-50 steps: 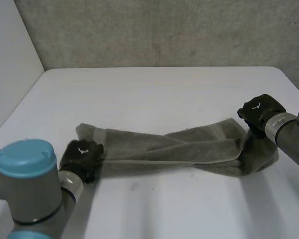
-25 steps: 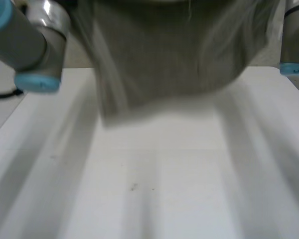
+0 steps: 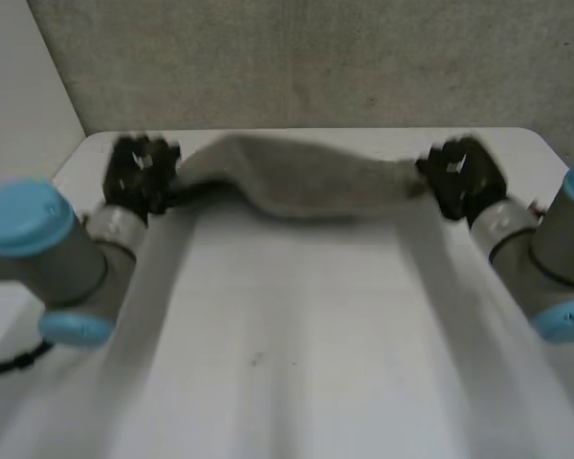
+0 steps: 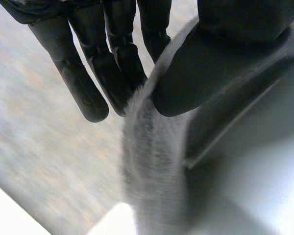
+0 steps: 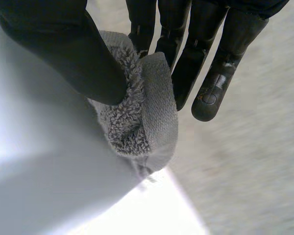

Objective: Fold the laundry

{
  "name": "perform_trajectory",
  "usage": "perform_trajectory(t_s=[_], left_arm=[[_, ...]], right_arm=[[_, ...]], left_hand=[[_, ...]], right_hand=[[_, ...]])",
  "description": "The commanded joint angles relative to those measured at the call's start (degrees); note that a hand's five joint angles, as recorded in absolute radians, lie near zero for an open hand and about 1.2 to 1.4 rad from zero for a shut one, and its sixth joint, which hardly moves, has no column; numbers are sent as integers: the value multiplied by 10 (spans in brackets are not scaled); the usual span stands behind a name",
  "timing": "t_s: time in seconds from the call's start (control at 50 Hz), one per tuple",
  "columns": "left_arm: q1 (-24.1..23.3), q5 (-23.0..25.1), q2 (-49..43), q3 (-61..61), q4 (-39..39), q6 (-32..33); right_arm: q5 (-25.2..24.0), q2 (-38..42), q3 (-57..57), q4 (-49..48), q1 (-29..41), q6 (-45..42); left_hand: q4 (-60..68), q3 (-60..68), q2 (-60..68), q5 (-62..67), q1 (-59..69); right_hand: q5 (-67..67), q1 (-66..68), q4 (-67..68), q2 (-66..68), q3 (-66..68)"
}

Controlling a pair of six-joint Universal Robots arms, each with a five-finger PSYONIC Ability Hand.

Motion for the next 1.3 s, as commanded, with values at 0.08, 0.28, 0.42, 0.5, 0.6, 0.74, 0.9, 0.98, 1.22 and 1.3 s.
perform_trajectory(t_s=[0.08, 0.28, 0.42, 0.5, 0.6, 0.74, 0.9, 0.98, 1.22, 1.3], left_arm=[[0, 32, 45, -174, -32, 22], [28, 34, 231, -214, -417, 139], [24, 67, 301, -205, -532, 161], [26, 83, 301, -196, -491, 157], [20, 77, 194, -167, -382, 162], [19, 53, 37, -28, -330, 173], [14, 0, -34, 257, -267, 171], [12, -6, -28, 407, -163, 123], [18, -20, 24, 407, -70, 28], [28, -14, 40, 293, -86, -12]], right_arm=[[-4, -15, 48, 178, -19, -94], [45, -119, 56, 457, -80, -185], [40, -174, 90, 485, -132, -273], [41, -170, 99, 464, -127, -265], [51, -125, 97, 425, -119, -264], [140, -31, -24, 366, -52, -244], [165, -6, -268, 214, -24, -155], [164, -19, -323, 103, -24, -101], [123, -90, -233, -77, -24, -32], [101, -90, -185, -57, -24, -32]], left_hand=[[102, 103, 102, 108, 126], [102, 103, 102, 108, 126], [102, 103, 102, 108, 126], [102, 103, 102, 108, 126], [102, 103, 102, 108, 126], [102, 103, 102, 108, 126], [102, 103, 102, 108, 126], [102, 103, 102, 108, 126], [102, 103, 102, 108, 126], [102, 103, 102, 108, 126]], right_hand=[[139, 253, 116, 122, 121], [139, 253, 116, 122, 121], [139, 253, 116, 122, 121], [139, 253, 116, 122, 121], [139, 253, 116, 122, 121], [139, 253, 116, 122, 121], [139, 253, 116, 122, 121], [139, 253, 116, 122, 121], [139, 253, 116, 122, 121], [139, 253, 116, 122, 121]])
